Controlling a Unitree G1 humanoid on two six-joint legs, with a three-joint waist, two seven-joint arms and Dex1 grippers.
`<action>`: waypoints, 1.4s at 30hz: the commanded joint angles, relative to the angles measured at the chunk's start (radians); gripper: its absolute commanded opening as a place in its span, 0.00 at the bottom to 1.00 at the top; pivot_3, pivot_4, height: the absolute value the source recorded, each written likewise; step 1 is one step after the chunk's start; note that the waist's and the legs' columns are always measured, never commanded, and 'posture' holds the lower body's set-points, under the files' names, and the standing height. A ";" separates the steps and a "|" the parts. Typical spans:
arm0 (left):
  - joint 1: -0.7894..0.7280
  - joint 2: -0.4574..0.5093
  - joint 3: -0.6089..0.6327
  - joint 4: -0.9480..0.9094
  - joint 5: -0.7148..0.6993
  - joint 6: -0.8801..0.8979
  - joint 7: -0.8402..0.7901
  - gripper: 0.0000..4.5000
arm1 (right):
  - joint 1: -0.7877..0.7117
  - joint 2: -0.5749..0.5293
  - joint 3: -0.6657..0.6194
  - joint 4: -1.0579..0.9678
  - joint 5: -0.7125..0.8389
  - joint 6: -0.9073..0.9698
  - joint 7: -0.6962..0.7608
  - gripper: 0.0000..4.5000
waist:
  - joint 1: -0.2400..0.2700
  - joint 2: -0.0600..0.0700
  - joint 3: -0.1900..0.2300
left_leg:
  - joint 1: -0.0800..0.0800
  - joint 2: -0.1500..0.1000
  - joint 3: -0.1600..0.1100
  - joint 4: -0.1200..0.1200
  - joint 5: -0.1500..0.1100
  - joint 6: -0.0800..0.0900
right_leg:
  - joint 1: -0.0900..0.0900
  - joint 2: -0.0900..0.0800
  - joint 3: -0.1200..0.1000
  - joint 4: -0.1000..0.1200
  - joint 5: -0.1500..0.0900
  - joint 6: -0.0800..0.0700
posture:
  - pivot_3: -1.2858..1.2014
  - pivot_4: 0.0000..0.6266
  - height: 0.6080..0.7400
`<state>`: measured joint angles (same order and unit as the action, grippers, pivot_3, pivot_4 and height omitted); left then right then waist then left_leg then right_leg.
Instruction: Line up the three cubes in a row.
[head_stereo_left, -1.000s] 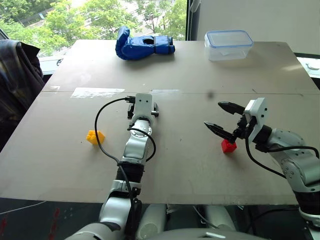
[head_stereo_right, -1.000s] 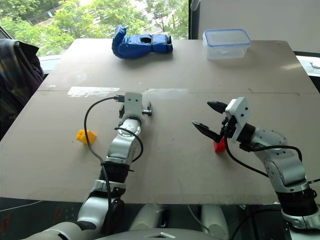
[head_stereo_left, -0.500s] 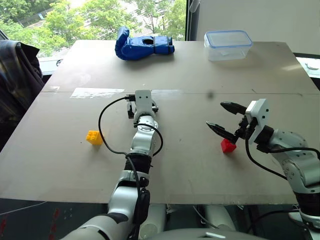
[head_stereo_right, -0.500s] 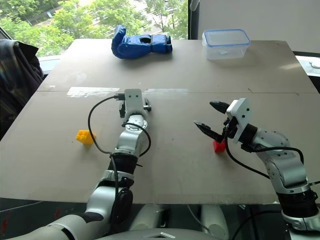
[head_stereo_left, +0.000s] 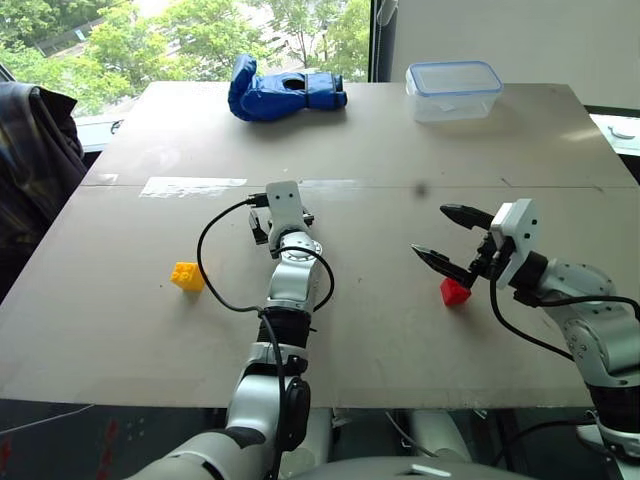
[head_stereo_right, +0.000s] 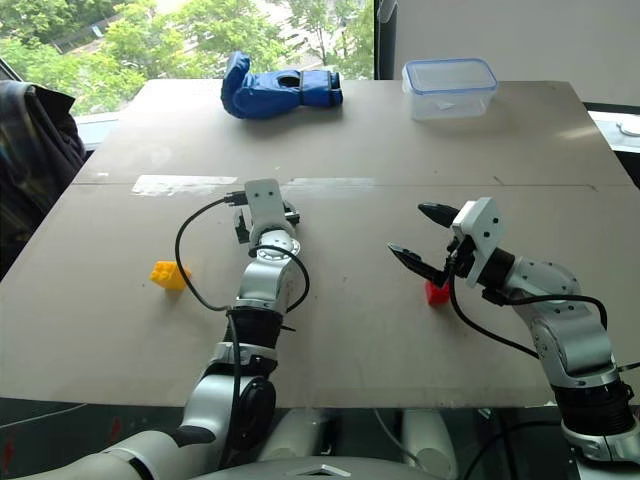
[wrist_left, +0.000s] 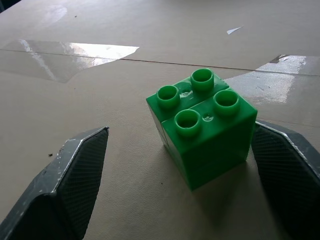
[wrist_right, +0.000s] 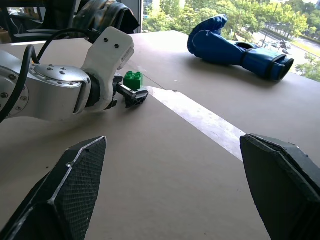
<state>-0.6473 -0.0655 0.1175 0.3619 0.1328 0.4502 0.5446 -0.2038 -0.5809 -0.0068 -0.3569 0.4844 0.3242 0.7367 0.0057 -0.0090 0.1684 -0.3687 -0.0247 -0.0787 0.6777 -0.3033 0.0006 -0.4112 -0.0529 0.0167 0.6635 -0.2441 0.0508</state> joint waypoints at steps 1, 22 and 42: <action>0.021 0.008 0.021 -0.001 0.012 0.019 0.028 0.72 | -0.011 -0.002 -0.029 -0.036 0.020 0.002 0.009 1.00 | -0.003 0.000 0.000 | 0.000 0.000 0.000 0.000 0.000 0.000 | 0.000 0.000 0.000 0.000 0.000 0.000 | 0.52 0.24 1.00; 0.168 0.198 0.029 -0.169 -0.227 -0.092 -0.505 0.34 | -0.050 -0.007 -0.052 0.029 0.029 -0.007 0.051 1.00 | -0.018 0.000 0.000 | 0.002 0.001 0.001 0.000 0.000 0.000 | 0.000 0.000 0.001 0.002 0.000 0.000 | 0.52 0.24 1.00; 0.063 0.549 -0.390 -0.087 -0.354 -0.414 -1.904 0.34 | 0.176 -0.147 -0.267 0.182 0.166 -0.119 0.473 1.00 | -0.021 0.000 0.000 | -0.001 0.001 0.000 0.000 -0.002 0.004 | 0.000 0.001 -0.001 -0.001 0.000 0.000 | 0.52 0.24 1.00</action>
<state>-0.5778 0.4905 -0.2589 0.2870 -0.2263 0.0462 -1.3546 -0.0364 -0.7093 -0.2367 -0.1682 0.6388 0.2328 1.1773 -0.0151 -0.0085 0.1682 -0.3699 -0.0241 -0.0788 0.6781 -0.3055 0.0050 -0.4110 -0.0518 0.0162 0.6631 -0.2442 0.0507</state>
